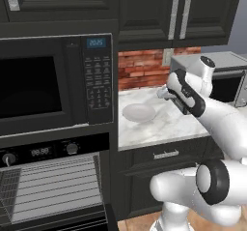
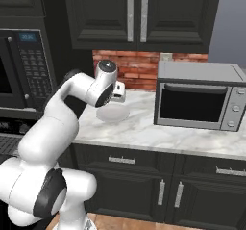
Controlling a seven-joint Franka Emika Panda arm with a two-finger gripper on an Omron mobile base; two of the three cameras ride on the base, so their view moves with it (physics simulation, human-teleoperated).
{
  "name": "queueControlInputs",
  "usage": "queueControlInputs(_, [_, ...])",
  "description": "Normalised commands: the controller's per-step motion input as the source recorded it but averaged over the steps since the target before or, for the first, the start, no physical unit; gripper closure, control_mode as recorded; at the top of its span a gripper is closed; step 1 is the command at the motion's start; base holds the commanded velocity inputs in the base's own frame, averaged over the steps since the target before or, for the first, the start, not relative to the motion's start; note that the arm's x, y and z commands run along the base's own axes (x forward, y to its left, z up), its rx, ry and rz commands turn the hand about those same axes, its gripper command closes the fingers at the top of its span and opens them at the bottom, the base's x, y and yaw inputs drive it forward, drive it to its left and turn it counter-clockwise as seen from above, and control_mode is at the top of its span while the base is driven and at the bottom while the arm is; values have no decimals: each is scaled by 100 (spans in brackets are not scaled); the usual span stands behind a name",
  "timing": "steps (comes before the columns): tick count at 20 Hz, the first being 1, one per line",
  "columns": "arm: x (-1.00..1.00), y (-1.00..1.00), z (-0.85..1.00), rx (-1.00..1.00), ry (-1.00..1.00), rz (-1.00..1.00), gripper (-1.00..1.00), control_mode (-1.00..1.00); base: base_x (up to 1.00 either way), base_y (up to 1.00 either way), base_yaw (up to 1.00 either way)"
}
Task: Take the fish from the oven and place it on the plate on the counter.
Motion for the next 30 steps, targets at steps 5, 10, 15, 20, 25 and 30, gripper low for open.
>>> queueControlInputs(5, [59, 0, -58, 0, 15, 0, 100, -100, 0, 0, 0])
queueControlInputs(10, [56, 0, -45, 0, 16, 0, 100, -100, 0, 0, 0])
queueControlInputs(15, [29, 3, -26, 0, 13, 0, 100, -100, 0, 0, 0])
queueControlInputs(20, [43, 2, -43, 0, 11, 0, 100, -100, 0, 0, 0])
queueControlInputs(25, [40, 0, -46, 0, 7, 0, 100, -100, 0, 0, 0])
queueControlInputs(30, [42, 3, -42, 0, 0, 0, 100, -100, 0, 0, 0])
